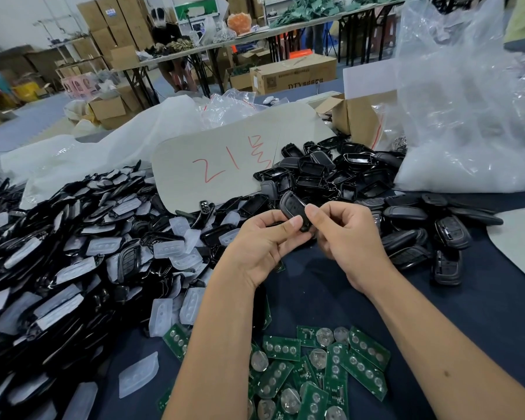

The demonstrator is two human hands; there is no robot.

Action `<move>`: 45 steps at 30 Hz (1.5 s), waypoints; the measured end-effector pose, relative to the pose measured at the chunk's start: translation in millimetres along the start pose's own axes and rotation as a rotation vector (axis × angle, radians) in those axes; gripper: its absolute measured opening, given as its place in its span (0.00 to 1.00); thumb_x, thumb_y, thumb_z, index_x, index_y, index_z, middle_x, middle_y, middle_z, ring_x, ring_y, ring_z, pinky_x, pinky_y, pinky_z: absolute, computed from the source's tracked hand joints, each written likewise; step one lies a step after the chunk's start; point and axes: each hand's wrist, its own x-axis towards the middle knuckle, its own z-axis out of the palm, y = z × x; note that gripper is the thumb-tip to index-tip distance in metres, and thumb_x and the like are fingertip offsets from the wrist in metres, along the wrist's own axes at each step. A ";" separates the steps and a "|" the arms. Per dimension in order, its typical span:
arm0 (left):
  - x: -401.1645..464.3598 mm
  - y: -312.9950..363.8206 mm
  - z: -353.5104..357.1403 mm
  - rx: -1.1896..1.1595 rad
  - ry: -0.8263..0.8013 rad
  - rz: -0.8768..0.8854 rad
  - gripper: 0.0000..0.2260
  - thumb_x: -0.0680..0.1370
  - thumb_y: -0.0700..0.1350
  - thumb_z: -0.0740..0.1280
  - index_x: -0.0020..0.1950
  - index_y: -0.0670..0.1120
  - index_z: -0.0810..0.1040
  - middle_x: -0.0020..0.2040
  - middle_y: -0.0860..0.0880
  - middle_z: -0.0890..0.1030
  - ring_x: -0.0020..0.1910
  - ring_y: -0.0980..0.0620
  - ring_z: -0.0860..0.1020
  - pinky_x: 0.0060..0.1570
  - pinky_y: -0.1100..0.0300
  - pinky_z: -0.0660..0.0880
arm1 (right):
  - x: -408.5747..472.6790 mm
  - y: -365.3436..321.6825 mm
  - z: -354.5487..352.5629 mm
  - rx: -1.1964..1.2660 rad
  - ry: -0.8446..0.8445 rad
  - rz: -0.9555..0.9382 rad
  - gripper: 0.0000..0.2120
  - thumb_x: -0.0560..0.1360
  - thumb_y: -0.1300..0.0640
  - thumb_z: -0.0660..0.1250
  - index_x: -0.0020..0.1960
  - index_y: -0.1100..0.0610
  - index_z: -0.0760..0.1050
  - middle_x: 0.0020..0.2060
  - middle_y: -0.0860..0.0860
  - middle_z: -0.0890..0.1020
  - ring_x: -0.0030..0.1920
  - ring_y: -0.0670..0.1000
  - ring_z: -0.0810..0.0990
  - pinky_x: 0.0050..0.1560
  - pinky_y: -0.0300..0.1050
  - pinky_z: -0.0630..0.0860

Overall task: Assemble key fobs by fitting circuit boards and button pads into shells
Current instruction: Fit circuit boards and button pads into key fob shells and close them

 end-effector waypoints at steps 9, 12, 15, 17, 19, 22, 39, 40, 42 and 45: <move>0.9 -1.9 4.2 0.018 0.057 0.002 0.06 0.70 0.34 0.73 0.45 0.35 0.79 0.43 0.40 0.85 0.43 0.46 0.87 0.43 0.61 0.83 | 0.2 -0.8 -4.2 -0.159 0.004 -0.049 0.16 0.80 0.51 0.69 0.33 0.48 0.78 0.23 0.43 0.72 0.25 0.43 0.66 0.29 0.38 0.64; 0.7 -0.2 8.7 0.074 0.084 0.038 0.04 0.75 0.31 0.71 0.49 0.35 0.80 0.46 0.38 0.85 0.43 0.45 0.87 0.44 0.59 0.84 | -0.9 -1.6 -1.5 -0.234 0.059 -0.093 0.11 0.82 0.50 0.68 0.41 0.48 0.80 0.29 0.45 0.78 0.30 0.44 0.73 0.34 0.41 0.70; -0.7 -2.2 18.0 0.217 0.068 0.083 0.06 0.76 0.31 0.73 0.52 0.34 0.82 0.47 0.35 0.86 0.43 0.43 0.87 0.44 0.57 0.84 | 1.6 -4.8 -4.7 -0.248 0.133 -0.120 0.07 0.82 0.48 0.67 0.55 0.48 0.81 0.40 0.47 0.82 0.39 0.45 0.79 0.40 0.41 0.75; -0.8 -8.2 26.4 0.320 0.067 0.117 0.06 0.76 0.32 0.74 0.52 0.34 0.83 0.44 0.37 0.86 0.41 0.44 0.87 0.42 0.57 0.83 | 5.5 -8.4 -12.4 -0.320 0.174 -0.150 0.06 0.82 0.54 0.68 0.57 0.49 0.82 0.41 0.46 0.83 0.42 0.45 0.81 0.44 0.41 0.78; 0.4 -14.1 33.5 0.410 0.076 0.135 0.04 0.76 0.34 0.75 0.50 0.36 0.83 0.41 0.41 0.86 0.39 0.45 0.86 0.41 0.58 0.83 | 8.0 -13.9 -20.9 -0.432 0.201 -0.172 0.09 0.81 0.60 0.68 0.55 0.50 0.85 0.42 0.45 0.86 0.44 0.44 0.83 0.48 0.40 0.78; 2.5 -16.4 35.9 0.528 0.081 0.159 0.03 0.78 0.38 0.74 0.49 0.38 0.84 0.40 0.42 0.86 0.37 0.46 0.86 0.39 0.58 0.83 | 11.2 -21.0 -35.5 -0.688 0.223 -0.192 0.10 0.81 0.60 0.67 0.53 0.52 0.87 0.44 0.45 0.87 0.48 0.46 0.84 0.54 0.43 0.78; 4.8 -0.4 -13.4 1.512 0.147 0.420 0.16 0.72 0.44 0.78 0.58 0.54 0.84 0.57 0.51 0.77 0.63 0.45 0.67 0.65 0.60 0.58 | -6.7 -14.6 -1.3 -0.929 -0.066 -0.372 0.02 0.77 0.58 0.73 0.47 0.55 0.84 0.39 0.48 0.83 0.42 0.51 0.79 0.46 0.48 0.76; 5.9 -2.3 -14.2 1.522 0.138 0.423 0.16 0.71 0.44 0.78 0.58 0.54 0.85 0.57 0.51 0.76 0.61 0.46 0.66 0.59 0.65 0.57 | -6.7 -16.0 -1.3 -0.906 -0.138 -0.312 0.03 0.77 0.55 0.74 0.44 0.53 0.83 0.35 0.46 0.82 0.37 0.49 0.78 0.41 0.46 0.74; 8.3 -3.9 -15.6 1.511 0.164 0.453 0.12 0.71 0.43 0.78 0.53 0.54 0.86 0.55 0.51 0.77 0.59 0.49 0.65 0.56 0.67 0.56 | -6.7 -21.7 -1.4 -0.931 -0.314 -0.203 0.09 0.77 0.50 0.75 0.39 0.49 0.80 0.32 0.45 0.80 0.33 0.45 0.75 0.38 0.44 0.71; 11.0 -3.1 -18.8 1.485 0.229 0.498 0.05 0.75 0.45 0.76 0.50 0.53 0.88 0.53 0.51 0.80 0.58 0.50 0.66 0.57 0.67 0.56 | -9.5 -34.7 1.6 -1.039 -0.603 -0.029 0.14 0.72 0.42 0.78 0.37 0.50 0.81 0.33 0.47 0.82 0.34 0.46 0.79 0.38 0.46 0.76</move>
